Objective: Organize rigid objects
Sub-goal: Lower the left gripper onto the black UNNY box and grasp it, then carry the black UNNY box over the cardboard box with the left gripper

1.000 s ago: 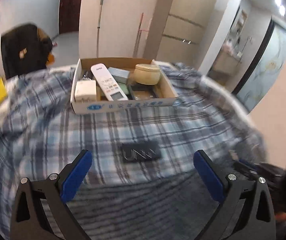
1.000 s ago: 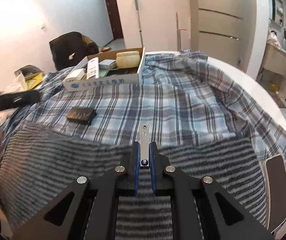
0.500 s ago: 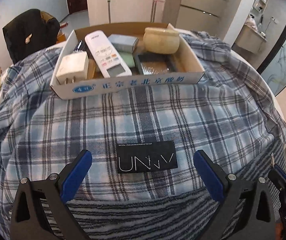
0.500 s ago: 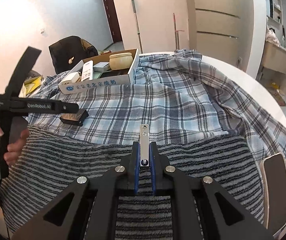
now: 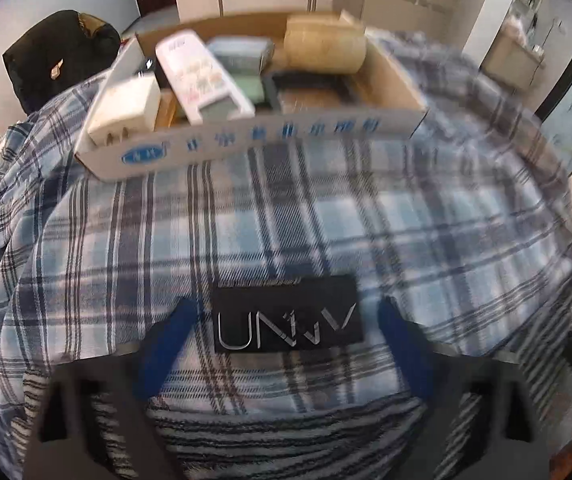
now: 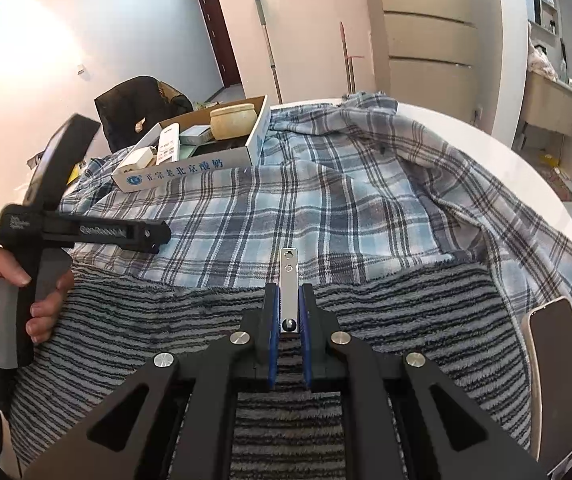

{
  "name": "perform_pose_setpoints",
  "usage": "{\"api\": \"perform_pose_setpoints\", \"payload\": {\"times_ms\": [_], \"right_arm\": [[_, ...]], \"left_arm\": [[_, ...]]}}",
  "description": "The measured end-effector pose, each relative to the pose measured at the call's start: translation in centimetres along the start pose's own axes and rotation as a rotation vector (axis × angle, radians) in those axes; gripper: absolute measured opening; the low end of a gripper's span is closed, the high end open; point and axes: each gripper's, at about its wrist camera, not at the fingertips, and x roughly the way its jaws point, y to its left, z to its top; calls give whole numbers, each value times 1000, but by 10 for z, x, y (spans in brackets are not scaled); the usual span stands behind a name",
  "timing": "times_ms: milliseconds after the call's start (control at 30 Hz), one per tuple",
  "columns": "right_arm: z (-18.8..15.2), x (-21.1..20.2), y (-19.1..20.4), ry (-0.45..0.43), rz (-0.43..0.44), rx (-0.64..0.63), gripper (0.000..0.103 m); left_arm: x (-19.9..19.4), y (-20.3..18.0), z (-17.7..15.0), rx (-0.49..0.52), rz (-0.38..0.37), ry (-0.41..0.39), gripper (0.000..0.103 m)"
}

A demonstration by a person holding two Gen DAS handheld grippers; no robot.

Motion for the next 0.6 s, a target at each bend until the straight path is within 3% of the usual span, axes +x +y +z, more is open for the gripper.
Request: {"api": "perform_pose_setpoints", "payload": {"times_ms": [33, 100, 200, 600], "right_arm": [[0, 0, -1, 8, 7, 0, 8], [1, -2, -2, 13, 6, -1, 8], [1, -8, -3, 0, -25, -13, 8], [21, -36, 1, -66, -63, -32, 8]], "left_arm": [[-2, -2, 0, 15, 2, -9, 71], [-4, -2, 1, 28, -2, 8, 71], [-16, 5, 0, 13, -14, -29, 71], [-113, 24, 13, 5, 17, -239, 71]]}}
